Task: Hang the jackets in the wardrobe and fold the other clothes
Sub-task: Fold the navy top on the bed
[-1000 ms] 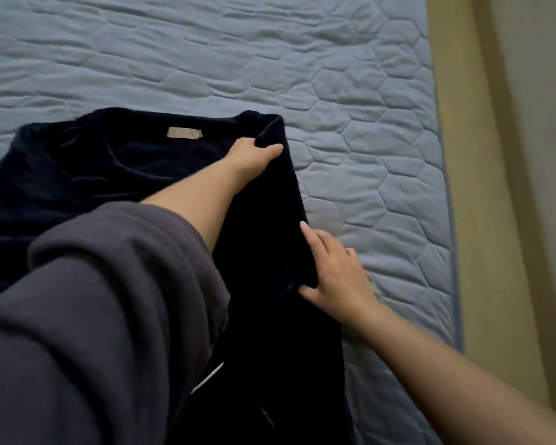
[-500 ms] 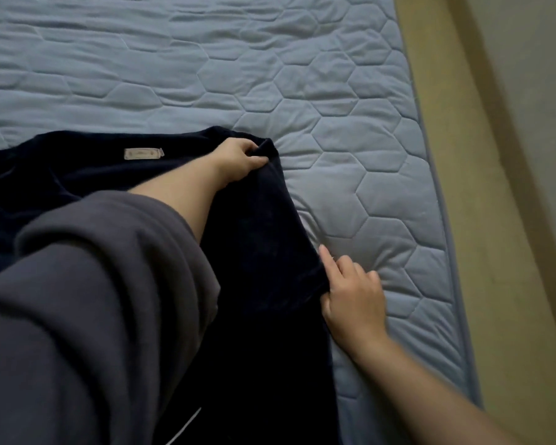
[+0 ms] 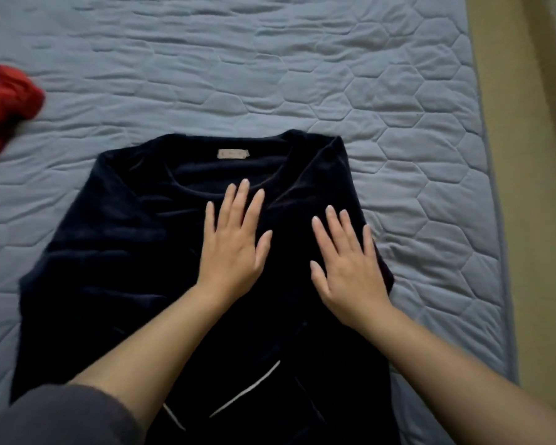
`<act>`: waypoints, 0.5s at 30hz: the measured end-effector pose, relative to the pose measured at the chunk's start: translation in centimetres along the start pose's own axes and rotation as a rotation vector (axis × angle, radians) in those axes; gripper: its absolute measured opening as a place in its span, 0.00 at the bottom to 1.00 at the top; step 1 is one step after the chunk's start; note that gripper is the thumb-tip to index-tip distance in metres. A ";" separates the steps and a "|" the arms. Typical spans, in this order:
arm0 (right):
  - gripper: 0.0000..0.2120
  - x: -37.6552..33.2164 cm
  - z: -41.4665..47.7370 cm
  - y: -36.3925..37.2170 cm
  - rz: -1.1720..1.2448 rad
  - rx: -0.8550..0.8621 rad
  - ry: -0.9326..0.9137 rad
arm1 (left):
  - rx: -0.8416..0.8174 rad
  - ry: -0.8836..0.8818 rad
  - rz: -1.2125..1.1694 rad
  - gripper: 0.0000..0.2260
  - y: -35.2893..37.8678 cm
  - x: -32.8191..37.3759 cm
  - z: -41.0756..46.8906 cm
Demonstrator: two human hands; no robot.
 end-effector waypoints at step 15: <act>0.30 -4.5 1.3 7.1 -0.335 -0.174 0.097 | -0.248 -0.462 0.167 0.32 0.0 -20.9 -11.9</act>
Point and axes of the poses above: each hand's wrist, its own z-axis towards the middle knuckle, its own y-axis out of the palm, x = y × z, the point moved 7 cm from there along z, towards the middle knuckle, and after that the axes turned 10 degrees about y, right-handed, at the moved point
